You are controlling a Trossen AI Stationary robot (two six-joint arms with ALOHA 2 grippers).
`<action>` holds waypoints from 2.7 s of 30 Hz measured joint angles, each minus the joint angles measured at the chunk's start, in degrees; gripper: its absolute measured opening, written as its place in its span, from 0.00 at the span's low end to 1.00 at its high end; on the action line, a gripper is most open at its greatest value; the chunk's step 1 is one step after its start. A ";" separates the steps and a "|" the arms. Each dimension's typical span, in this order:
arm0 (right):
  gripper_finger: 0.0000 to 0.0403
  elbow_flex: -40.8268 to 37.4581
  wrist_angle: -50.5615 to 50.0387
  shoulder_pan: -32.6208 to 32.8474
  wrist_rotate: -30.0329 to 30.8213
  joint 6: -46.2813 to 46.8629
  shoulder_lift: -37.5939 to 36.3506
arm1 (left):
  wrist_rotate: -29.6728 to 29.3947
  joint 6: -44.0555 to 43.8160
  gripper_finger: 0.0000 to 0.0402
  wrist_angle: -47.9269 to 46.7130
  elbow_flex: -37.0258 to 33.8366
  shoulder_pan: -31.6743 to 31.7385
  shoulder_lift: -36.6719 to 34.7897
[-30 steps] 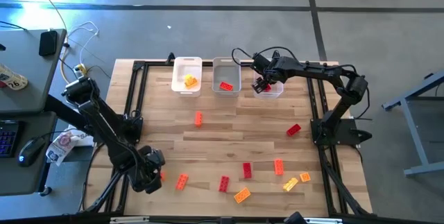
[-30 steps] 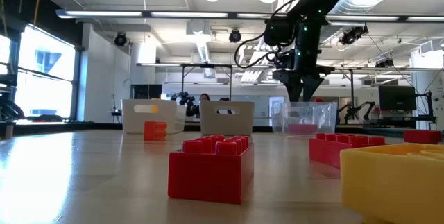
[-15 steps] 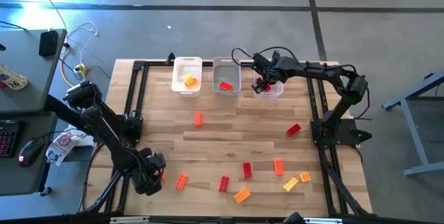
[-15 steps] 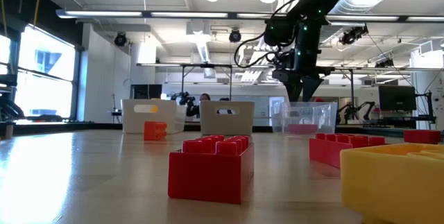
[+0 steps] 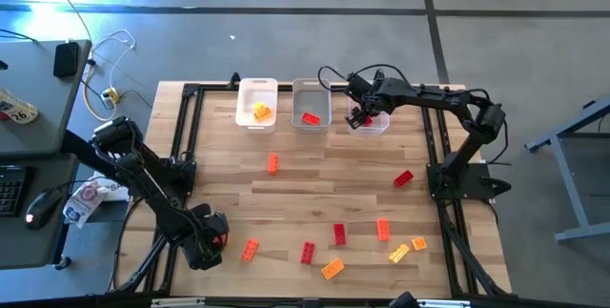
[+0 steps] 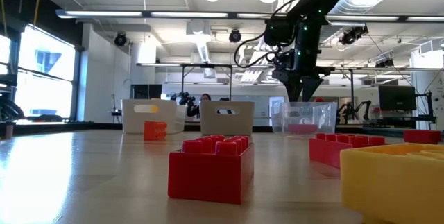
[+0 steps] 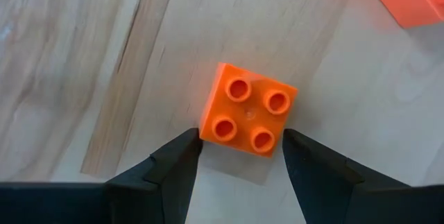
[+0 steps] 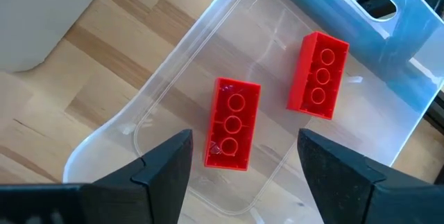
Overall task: Sort & place blocks by color
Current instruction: Put the orange game piece into the gray bin
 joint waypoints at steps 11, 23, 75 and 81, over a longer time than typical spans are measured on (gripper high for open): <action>0.61 0.00 -0.01 0.01 -1.03 0.00 0.00 | -2.01 2.00 0.49 -0.08 -0.09 -0.07 0.25; 0.61 0.00 0.00 0.02 -0.96 -0.02 0.00 | 0.11 1.14 0.49 -0.04 -0.15 0.61 0.27; 0.61 0.00 -0.73 1.09 -0.63 -1.97 -0.04 | 0.14 19.56 0.28 2.37 -0.26 6.32 0.34; 0.61 0.02 -0.98 2.17 -0.39 -3.00 -1.89 | -1.16 19.53 0.28 2.48 -0.26 6.46 0.30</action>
